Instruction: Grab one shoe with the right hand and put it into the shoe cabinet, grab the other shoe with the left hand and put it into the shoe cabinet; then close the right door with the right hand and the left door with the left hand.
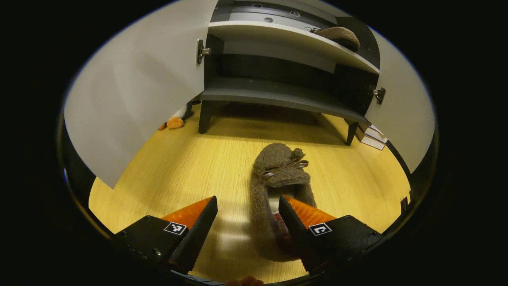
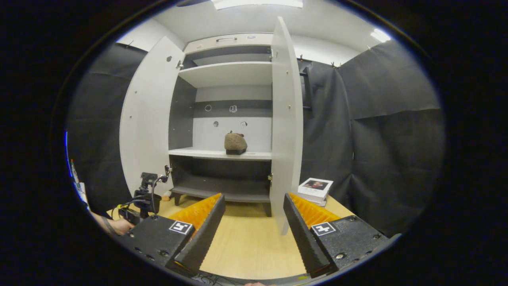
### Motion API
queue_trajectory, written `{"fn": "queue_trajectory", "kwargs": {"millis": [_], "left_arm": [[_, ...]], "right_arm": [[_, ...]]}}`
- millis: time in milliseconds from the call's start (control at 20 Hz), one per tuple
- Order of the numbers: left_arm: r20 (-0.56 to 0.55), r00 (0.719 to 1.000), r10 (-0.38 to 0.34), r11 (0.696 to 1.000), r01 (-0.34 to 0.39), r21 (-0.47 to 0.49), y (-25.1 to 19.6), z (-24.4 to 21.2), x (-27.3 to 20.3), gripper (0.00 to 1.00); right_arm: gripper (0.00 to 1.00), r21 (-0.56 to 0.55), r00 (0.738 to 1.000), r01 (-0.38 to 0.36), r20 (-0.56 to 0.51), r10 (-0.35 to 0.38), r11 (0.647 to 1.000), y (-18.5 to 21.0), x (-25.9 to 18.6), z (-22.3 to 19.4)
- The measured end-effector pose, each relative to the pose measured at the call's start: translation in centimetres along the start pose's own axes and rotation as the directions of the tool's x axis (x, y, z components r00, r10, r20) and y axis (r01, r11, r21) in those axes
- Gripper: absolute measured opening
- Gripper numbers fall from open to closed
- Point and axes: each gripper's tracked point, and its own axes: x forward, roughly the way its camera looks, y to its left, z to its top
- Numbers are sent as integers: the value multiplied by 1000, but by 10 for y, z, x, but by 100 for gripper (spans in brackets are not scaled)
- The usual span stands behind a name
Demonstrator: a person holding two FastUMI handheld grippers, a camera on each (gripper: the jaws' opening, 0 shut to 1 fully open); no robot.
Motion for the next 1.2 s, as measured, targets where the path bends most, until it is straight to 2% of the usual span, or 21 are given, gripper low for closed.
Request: {"fn": "queue_trajectory", "kwargs": {"millis": [300,450,550,600,650,750,800,900,1050,1200], "left_arm": [[24,998,-57,994,59,-96,0,3,38,94],[64,997,-38,995,43,-86,3,11,47,91],[73,996,-44,995,50,-88,-1,14,50,86],[87,995,-44,995,51,-87,-4,16,51,72],[101,994,-43,996,51,-78,-8,18,50,66],[116,993,11,998,-4,-59,-6,20,49,17],[128,992,1,999,4,-44,-10,22,50,8],[152,988,-15,999,20,-34,-17,28,36,2],[271,963,-4,1000,-1,19,-30,72,-19,0],[431,902,-30,999,32,3,-54,131,-89,0]], "right_arm": [[94,4,996,84,-11,-84,996,-24,0,-5],[94,5,995,97,-27,-97,995,-29,4,-8],[94,8,995,91,-43,-90,996,-28,8,-12],[94,5,995,86,-51,-86,996,-27,10,-14],[94,1,995,84,-56,-84,996,-27,11,-16],[94,-6,995,75,-64,-75,997,-24,15,-17],[94,-9,995,70,-68,-71,997,-23,16,-18],[94,-15,995,62,-75,-63,998,-22,18,-20],[94,-26,996,56,-73,-57,998,-21,21,-19],[94,-30,996,46,-70,-48,998,-17,25,-19]]}}
